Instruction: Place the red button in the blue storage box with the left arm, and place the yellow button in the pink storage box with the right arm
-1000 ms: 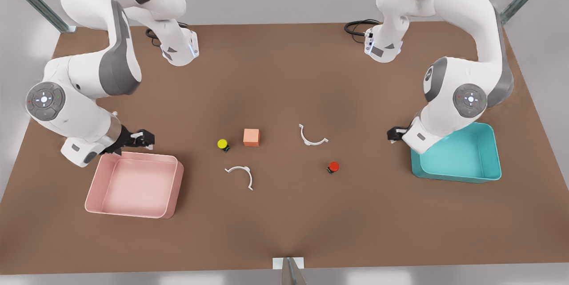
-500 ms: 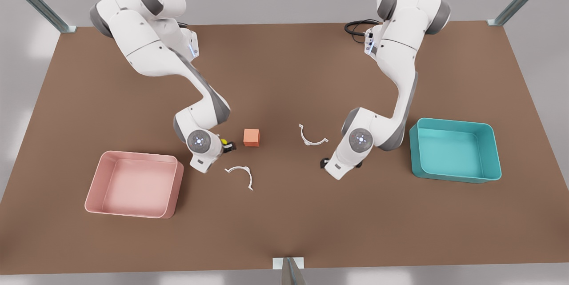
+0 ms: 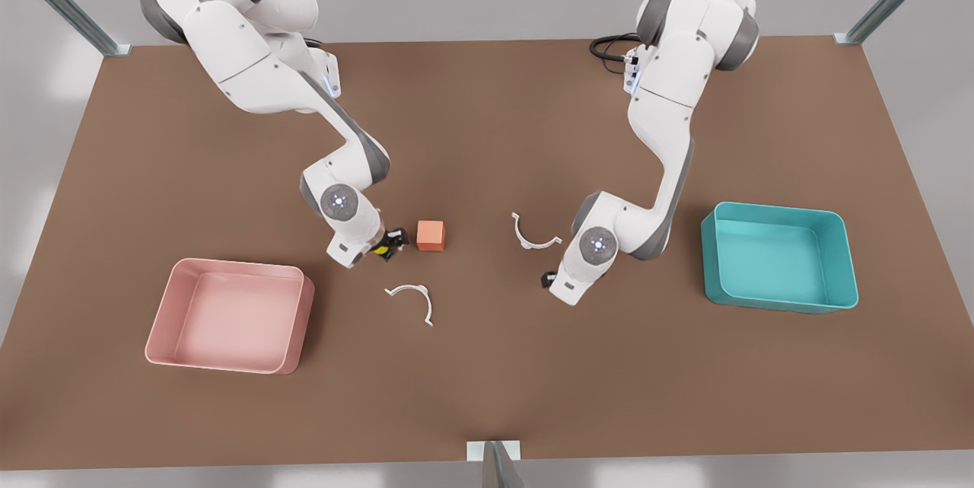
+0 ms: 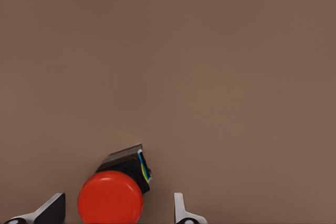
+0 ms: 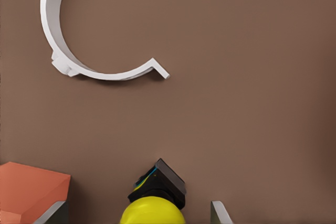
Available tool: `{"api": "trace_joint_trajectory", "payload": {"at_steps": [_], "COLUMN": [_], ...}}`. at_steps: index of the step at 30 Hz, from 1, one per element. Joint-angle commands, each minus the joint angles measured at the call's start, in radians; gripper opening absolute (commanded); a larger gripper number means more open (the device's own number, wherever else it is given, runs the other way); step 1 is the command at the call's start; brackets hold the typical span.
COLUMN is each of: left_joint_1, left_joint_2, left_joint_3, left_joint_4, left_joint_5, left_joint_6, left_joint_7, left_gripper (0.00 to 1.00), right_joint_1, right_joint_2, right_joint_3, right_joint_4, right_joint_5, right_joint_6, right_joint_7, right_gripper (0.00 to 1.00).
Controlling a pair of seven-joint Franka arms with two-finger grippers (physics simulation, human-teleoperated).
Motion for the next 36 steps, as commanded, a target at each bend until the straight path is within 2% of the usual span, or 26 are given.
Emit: {"api": "trace_joint_trajectory", "payload": {"at_steps": [1,4,6,8,11,12,14,17,21,24,27,29,31,35,36], "left_joint_1": [0.001,0.001,0.001,0.000,0.000,0.000,0.003,0.010,0.174,0.360,0.524,0.590,0.607,0.616,0.618], "left_joint_2": [0.013,0.022,0.022,0.022,0.022,0.022,0.001,-0.133,-0.323,-0.466,-0.507,-0.510,-0.425,-0.340,-0.334], "left_joint_3": [0.000,0.003,0.003,0.003,0.003,0.003,0.006,0.023,0.023,0.025,0.025,0.025,0.029,0.029,0.031], "left_joint_4": [0.007,0.016,0.016,0.016,0.016,0.016,0.016,0.015,-0.014,-0.174,-0.266,-0.323,-0.340,-0.332,-0.334], "left_joint_5": [0.002,0.002,0.002,0.002,0.002,0.002,0.002,0.001,0.001,0.001,-0.001,0.001,0.001,-0.001,-0.001], "left_joint_6": [0.028,0.037,0.037,0.037,0.037,0.037,0.031,-0.084,-0.360,-0.356,-0.316,-0.258,-0.153,-0.087,-0.089], "left_joint_7": [-0.148,-0.147,-0.148,-0.154,-0.154,-0.153,-0.151,-0.139,0.210,0.624,0.962,1.108,1.126,1.126,1.125], "left_gripper": [1.00,0.99,0.80,0.52,0.38,0.37,0.37,0.38,0.38,0.38,0.38,0.38,0.38,0.52,1.00], "right_joint_1": [0.000,0.000,0.000,-0.003,-0.003,-0.004,-0.004,-0.004,-0.015,-0.015,-0.013,-0.013,-0.013,-0.013,-0.013], "right_joint_2": [0.010,0.034,0.020,0.020,0.028,0.034,0.046,0.051,0.051,0.053,0.054,0.054,0.053,0.007,-0.003], "right_joint_3": [0.000,0.000,0.000,0.000,-0.001,-0.004,-0.007,-0.007,-0.026,-0.027,-0.027,-0.027,-0.027,-0.026,-0.026], "right_joint_4": [-0.005,-0.012,-0.055,-0.069,-0.075,-0.078,-0.080,-0.078,-0.078,-0.078,-0.078,-0.078,-0.078,-0.064,-0.060], "right_joint_5": [0.001,0.000,0.000,0.000,0.001,0.001,0.003,0.003,0.000,0.000,0.000,0.000,0.000,0.001,0.001], "right_joint_6": [0.104,0.109,0.154,0.158,0.177,0.178,0.195,0.195,0.195,0.197,0.197,0.197,0.195,0.183,0.181], "right_joint_7": [0.104,0.105,0.101,0.085,0.085,0.085,0.085,0.085,0.055,0.052,0.052,0.052,0.052,0.055,0.059], "right_gripper": [1.00,1.00,1.00,1.00,1.00,1.00,1.00,0.94,0.82,0.72,0.65,0.60,0.57,0.57,0.55]}}
